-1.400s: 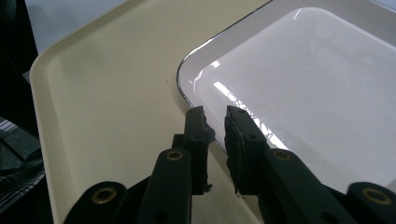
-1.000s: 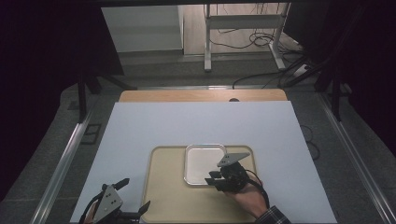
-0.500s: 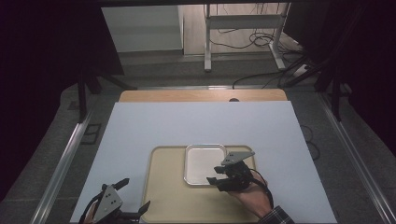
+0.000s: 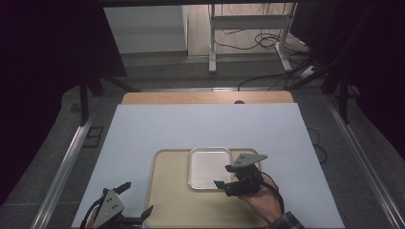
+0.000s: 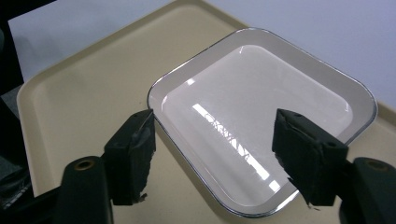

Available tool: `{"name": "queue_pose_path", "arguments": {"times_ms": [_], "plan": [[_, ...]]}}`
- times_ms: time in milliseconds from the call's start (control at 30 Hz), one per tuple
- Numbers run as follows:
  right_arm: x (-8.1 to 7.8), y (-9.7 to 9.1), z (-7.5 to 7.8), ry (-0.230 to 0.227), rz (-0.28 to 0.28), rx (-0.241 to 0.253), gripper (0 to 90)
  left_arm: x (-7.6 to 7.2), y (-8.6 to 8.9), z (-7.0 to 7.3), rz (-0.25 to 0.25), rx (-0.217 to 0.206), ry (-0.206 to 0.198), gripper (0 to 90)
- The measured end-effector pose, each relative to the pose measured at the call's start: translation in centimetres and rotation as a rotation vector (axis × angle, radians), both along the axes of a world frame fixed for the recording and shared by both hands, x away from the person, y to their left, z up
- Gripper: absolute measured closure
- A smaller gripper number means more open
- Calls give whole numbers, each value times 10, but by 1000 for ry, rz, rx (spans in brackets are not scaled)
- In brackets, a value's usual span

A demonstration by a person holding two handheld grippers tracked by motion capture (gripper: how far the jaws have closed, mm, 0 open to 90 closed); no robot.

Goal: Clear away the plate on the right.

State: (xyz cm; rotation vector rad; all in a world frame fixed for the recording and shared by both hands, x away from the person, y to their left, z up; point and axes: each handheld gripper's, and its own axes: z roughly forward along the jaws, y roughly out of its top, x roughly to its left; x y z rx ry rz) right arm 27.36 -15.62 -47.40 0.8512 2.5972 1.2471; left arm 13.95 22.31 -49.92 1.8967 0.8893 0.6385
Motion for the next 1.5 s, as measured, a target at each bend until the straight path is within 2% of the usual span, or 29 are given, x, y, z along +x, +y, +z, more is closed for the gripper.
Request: {"name": "queue_pose_path", "arguments": {"times_ms": [600, 1100, 1500], "plan": [[1, -15, 6, -26, -21, 43, 106, -1, 0, 0, -8, -1, -10, 16], [-6, -28, 13, -69, -33, 62, 20, -1, 0, 0, -7, 4, -9, 21], [-14, -37, 12, -74, -45, 74, 0, -1, 0, 0, -8, 4, -8, 23]]}}
